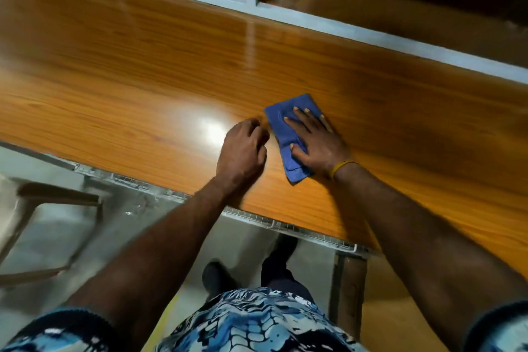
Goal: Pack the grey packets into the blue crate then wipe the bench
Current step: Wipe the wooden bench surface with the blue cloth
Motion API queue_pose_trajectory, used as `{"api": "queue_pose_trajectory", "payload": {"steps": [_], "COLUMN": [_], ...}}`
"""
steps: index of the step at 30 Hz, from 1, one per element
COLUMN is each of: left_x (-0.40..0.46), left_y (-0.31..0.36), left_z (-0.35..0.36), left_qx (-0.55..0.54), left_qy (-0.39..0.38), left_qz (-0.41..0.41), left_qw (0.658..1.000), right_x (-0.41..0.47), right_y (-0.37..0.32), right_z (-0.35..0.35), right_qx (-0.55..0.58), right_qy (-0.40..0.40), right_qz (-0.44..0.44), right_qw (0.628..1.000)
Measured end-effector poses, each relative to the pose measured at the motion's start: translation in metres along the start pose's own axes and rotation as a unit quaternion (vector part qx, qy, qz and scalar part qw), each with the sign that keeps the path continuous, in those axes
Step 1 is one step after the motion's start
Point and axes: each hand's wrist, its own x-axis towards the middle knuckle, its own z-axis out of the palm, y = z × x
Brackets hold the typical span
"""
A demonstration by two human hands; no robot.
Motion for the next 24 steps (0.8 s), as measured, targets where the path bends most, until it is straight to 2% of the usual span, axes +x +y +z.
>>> {"api": "queue_pose_trajectory", "payload": {"steps": [11,15,24], "left_x": [0.072,0.099,0.112], "left_y": [0.039,0.054,0.048], "left_z": [0.042,0.053,0.058], "left_qx": [0.028,0.025,0.039], "left_qy": [-0.016,0.000,-0.019], "left_qz": [-0.050,-0.051,-0.059], "left_qw": [0.998,0.998,0.997], "right_x": [0.103,0.132,0.181], "right_y": [0.087,0.109,0.133], "right_z": [-0.027,-0.032,-0.044], "right_qx": [-0.025,-0.023,-0.031], "right_qy": [0.035,0.036,0.056], "right_qz": [-0.087,-0.088,-0.048], "right_qw": [0.995,0.995,0.997]}}
